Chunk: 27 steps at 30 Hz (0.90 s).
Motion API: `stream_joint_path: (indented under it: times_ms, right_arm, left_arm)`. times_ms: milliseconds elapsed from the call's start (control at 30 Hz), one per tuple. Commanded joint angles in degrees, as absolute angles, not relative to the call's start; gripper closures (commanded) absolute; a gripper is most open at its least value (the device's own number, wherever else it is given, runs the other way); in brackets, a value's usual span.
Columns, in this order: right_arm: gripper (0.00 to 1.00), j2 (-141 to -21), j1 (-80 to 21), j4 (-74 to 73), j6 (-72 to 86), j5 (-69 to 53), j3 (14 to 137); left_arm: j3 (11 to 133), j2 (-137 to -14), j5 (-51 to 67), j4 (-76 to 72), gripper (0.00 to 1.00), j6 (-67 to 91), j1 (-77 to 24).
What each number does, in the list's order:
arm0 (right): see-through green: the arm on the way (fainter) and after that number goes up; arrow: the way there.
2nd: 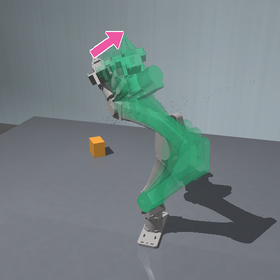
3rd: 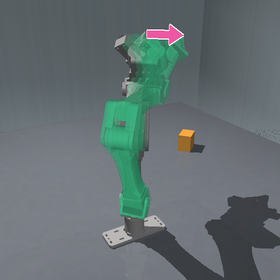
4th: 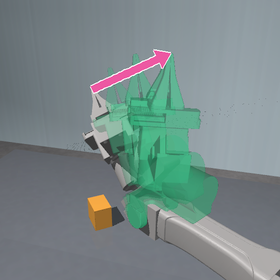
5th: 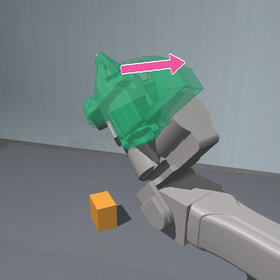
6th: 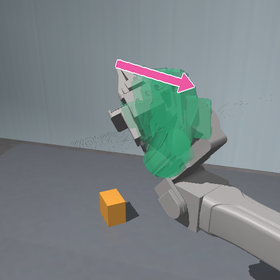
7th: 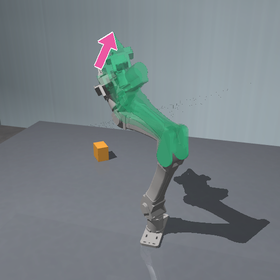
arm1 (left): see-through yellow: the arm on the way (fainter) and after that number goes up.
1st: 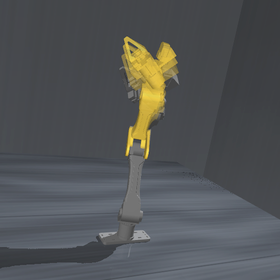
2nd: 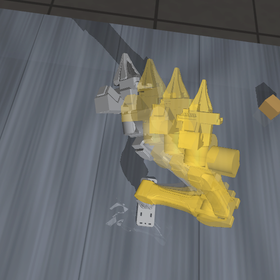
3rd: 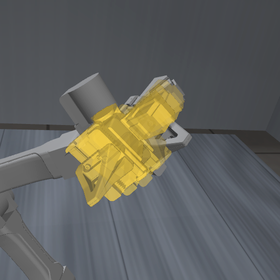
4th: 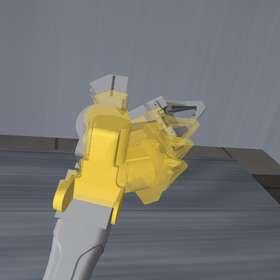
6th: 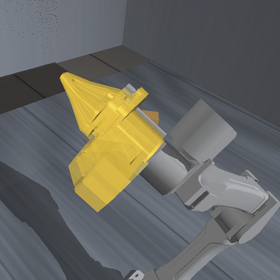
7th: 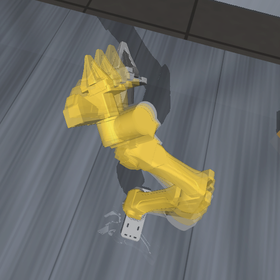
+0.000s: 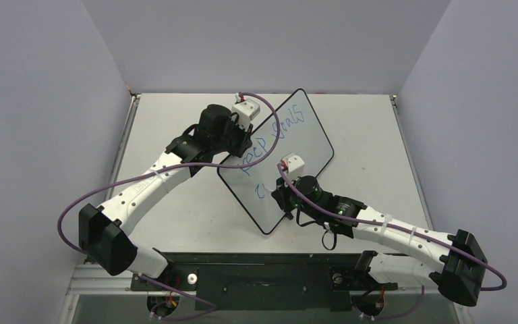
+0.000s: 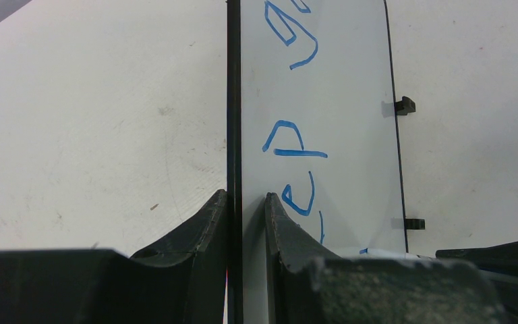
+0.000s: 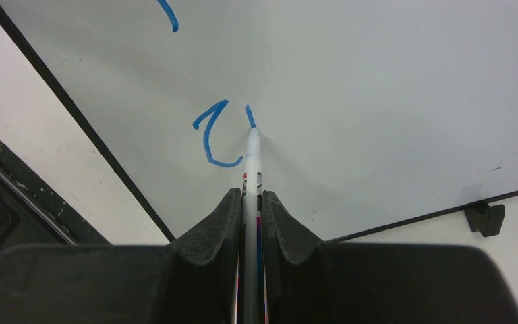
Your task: Write a sentence on the whiteboard
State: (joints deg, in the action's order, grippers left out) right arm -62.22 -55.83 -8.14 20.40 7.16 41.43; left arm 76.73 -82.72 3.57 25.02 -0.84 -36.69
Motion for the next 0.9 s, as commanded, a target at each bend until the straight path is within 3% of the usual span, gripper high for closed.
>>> stream_joint_path:
  times_ms: [0, 867]
  right_arm:
    - [1.0, -60.53, -55.39, -7.49, 21.61, 6.24, 39.08]
    - [1.0, -64.05, -54.19, -9.1, 19.56, 8.65, 47.56]
  left_arm:
    - [74.93, -83.12, 6.83, 31.97, 1.0, -3.59, -39.01]
    - [74.81, -83.11, 6.66, 32.08, 1.0, -3.78, -39.13]
